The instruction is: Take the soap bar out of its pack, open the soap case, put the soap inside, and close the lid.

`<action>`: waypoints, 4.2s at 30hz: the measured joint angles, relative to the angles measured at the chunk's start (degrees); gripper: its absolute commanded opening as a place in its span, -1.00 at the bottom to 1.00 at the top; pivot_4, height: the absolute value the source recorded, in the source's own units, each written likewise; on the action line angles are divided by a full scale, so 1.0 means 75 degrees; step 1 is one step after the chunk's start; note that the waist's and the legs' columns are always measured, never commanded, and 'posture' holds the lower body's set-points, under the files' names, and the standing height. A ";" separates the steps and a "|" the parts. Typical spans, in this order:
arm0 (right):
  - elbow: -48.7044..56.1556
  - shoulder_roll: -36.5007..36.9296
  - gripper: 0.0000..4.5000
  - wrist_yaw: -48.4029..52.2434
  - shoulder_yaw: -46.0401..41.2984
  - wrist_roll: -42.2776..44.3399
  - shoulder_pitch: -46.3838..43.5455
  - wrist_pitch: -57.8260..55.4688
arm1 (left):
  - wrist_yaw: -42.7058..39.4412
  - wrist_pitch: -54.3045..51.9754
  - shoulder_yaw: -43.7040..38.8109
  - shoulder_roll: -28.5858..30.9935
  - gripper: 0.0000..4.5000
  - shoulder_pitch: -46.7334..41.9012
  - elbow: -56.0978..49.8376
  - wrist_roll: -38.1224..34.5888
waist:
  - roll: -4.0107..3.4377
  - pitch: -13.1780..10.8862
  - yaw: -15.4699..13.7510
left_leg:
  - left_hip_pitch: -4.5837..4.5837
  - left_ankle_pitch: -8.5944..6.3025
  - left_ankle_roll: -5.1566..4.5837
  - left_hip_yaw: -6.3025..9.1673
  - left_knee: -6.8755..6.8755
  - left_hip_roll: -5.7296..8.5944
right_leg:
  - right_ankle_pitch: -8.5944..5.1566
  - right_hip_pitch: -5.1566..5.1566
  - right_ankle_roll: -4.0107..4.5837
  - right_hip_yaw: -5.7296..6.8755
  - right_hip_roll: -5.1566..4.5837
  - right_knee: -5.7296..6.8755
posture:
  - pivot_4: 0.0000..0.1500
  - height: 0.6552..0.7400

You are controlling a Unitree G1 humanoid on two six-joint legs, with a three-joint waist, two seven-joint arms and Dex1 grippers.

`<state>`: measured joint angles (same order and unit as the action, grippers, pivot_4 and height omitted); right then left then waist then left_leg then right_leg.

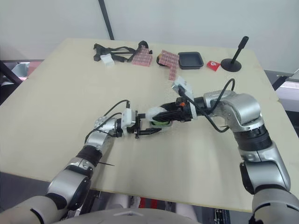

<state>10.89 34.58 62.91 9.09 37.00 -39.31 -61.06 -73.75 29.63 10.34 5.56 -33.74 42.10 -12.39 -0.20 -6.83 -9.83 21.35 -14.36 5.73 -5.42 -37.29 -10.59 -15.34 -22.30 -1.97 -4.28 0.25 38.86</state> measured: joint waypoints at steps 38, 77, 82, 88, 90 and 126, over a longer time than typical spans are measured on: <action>0.0402 0.0338 -0.13 0.0050 0.0534 -0.1588 0.1134 0.3655 | -0.0352 -0.1756 -0.0032 0.0281 -0.14 0.0501 -0.1211 -0.0490 | -0.0001 -0.0002 0.0230 | 0.0011 -0.0004 -0.0006 0.0002 0.0006 0.0001 | 0.0000 0.0001 -0.0001 0.0004 -0.0003 -0.0028 | 1.00 1.00; 0.1345 0.1686 0.97 -0.0442 -0.0557 -0.1661 0.2221 0.2986 | -0.0328 -0.1753 -0.0032 0.0263 -0.14 0.0523 -0.1240 -0.0490 | -0.0001 -0.0003 0.0269 | 0.0008 -0.0007 -0.0010 0.0005 0.0015 0.0003 | 0.0001 0.0016 -0.0003 0.0005 -0.0007 -0.0057 | 1.00 1.00; 0.2082 0.1798 0.29 -0.0703 -0.1488 -0.0760 0.2177 0.2219 | -0.0348 -0.1751 -0.0031 0.0274 -0.14 0.0523 -0.1239 -0.0490 | -0.0003 -0.0004 0.0281 | 0.0006 -0.0007 -0.0010 0.0004 0.0020 0.0002 | 0.0001 0.0017 -0.0003 0.0004 -0.0006 -0.0059 | 1.00 1.00; 0.3115 0.1778 -0.63 -0.1073 -0.2165 0.0704 0.1545 0.1280 | -0.0369 -0.1746 -0.0032 0.0277 -0.14 0.0521 -0.1231 -0.0488 | -0.0003 -0.0004 0.0245 | 0.0005 -0.0007 -0.0012 0.0005 0.0022 0.0003 | 0.0002 0.0021 -0.0003 0.0007 -0.0006 -0.0068 | 1.00 1.00; 0.3132 0.1769 -0.88 -0.1193 -0.2037 0.0768 0.1509 0.1171 | -0.0368 -0.1717 -0.0033 0.0278 -0.14 0.0521 -0.1218 -0.0488 | -0.0003 -0.0004 0.0235 | 0.0005 -0.0007 -0.0012 0.0005 0.0022 0.0006 | 0.0002 0.0022 -0.0004 0.0006 -0.0008 -0.0068 | 1.00 1.00; 0.2442 0.1326 -0.99 -0.1625 0.0333 -0.0719 0.1341 0.2190 | -0.0348 -0.1045 -0.0023 0.0255 -0.14 0.0358 -0.0835 -0.0281 | -0.0003 -0.0004 0.0273 | -0.0001 -0.0007 -0.0009 0.0004 0.0031 0.0005 | 0.0002 0.0024 -0.0004 0.0007 -0.0009 -0.0068 | 1.00 1.00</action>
<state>29.20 44.53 50.72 11.59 31.60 -29.25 -44.64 -76.36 21.79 10.17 7.48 -31.05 35.84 -14.50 -0.22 -6.86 -7.78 21.34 -14.41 5.67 -5.39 -37.06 -10.55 -15.33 -22.12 -2.00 -4.22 0.18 38.35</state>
